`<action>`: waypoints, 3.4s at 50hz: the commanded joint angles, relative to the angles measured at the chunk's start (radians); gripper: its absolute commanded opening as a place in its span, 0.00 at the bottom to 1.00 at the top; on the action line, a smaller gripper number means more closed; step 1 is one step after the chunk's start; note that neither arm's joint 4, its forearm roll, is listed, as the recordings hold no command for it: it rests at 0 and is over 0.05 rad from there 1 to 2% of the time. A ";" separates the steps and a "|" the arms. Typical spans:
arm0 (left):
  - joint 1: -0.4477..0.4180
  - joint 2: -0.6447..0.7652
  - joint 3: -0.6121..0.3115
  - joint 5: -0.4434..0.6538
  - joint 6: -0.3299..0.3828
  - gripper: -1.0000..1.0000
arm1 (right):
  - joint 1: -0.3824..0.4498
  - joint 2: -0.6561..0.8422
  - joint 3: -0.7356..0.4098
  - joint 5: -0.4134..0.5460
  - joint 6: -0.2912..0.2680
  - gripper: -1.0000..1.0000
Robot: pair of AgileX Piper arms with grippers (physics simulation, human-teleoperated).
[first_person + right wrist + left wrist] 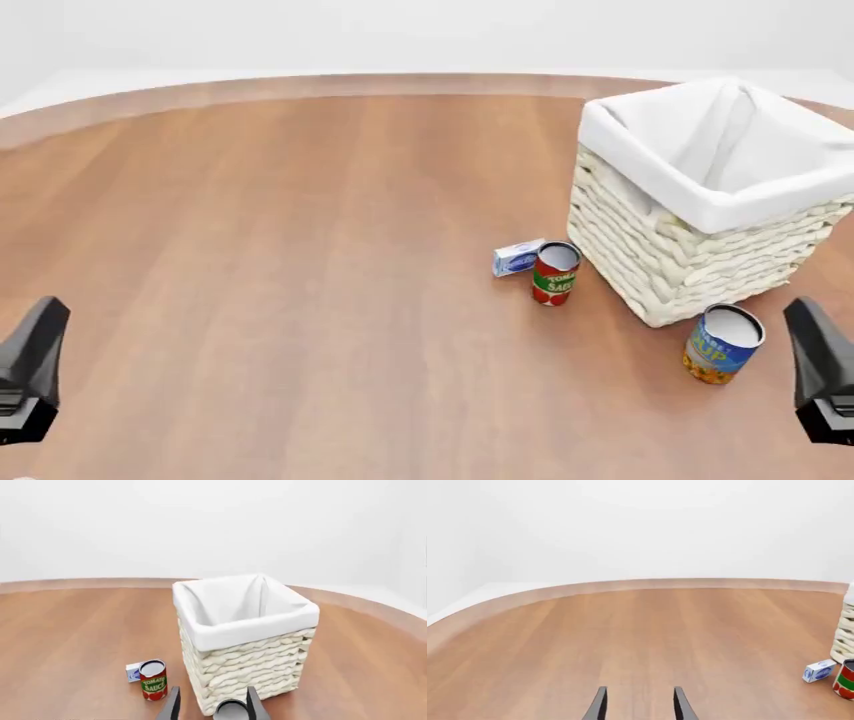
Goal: Pick up the ketchup, and put it in the basket.
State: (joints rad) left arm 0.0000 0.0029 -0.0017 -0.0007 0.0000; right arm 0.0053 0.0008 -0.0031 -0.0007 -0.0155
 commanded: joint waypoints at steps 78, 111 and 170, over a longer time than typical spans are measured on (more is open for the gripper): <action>0.000 0.005 -0.003 -0.001 0.000 1.00 | 0.527 0.491 -0.076 -0.418 -0.229 1.00; 0.000 0.005 -0.003 -0.001 0.000 1.00 | 0.831 1.017 -0.226 -0.702 -0.237 1.00; 0.000 0.005 -0.003 -0.001 0.000 1.00 | 1.133 1.390 -0.527 -0.657 -0.093 1.00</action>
State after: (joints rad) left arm 0.0000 0.0075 -0.0043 -0.0019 0.0000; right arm 1.0953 1.3297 -0.4844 -0.6661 -0.1313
